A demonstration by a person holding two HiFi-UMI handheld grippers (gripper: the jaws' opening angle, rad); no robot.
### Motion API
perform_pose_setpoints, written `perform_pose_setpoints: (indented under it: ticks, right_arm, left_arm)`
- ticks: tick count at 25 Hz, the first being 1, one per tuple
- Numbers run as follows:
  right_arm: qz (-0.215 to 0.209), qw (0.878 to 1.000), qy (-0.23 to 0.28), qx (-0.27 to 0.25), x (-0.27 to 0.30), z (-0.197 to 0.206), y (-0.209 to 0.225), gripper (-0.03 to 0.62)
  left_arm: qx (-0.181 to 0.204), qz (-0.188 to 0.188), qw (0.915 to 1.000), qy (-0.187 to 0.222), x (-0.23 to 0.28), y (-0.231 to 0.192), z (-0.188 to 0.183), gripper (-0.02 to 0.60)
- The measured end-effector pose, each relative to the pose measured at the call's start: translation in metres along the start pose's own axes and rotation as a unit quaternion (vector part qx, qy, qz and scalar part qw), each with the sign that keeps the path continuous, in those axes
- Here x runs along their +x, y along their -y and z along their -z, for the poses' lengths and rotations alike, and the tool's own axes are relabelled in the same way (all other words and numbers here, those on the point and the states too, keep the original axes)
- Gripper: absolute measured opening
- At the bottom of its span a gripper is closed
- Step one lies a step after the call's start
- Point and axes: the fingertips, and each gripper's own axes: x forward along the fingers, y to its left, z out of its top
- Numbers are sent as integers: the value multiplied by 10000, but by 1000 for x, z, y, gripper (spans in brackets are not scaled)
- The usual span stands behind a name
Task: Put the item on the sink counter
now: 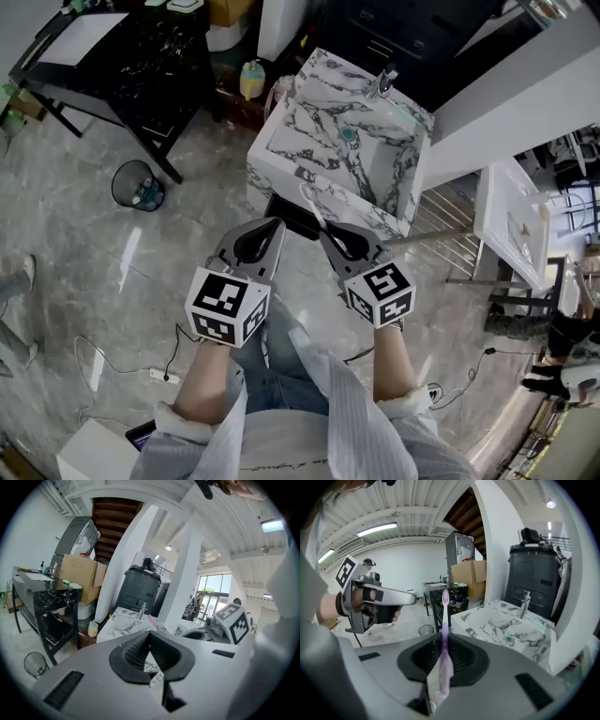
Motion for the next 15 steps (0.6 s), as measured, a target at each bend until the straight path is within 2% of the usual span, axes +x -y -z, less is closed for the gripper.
perform_pose_setpoints:
  ticks: [4,8,15]
  right_arm:
    - [-212,9992,-182,300,12,24,1,52]
    - [-374,9979,-380,364,30,43,1,52]
    - [-411,9956,-768,343,79,108,-1,52]
  left_arm:
    - [-260,-235,9993,-109,0,-10,19,15]
    - [-441,-416,9980,-188,0,-20,40,15]
    - [-750,-561,9949,-362,5,-42,111,15]
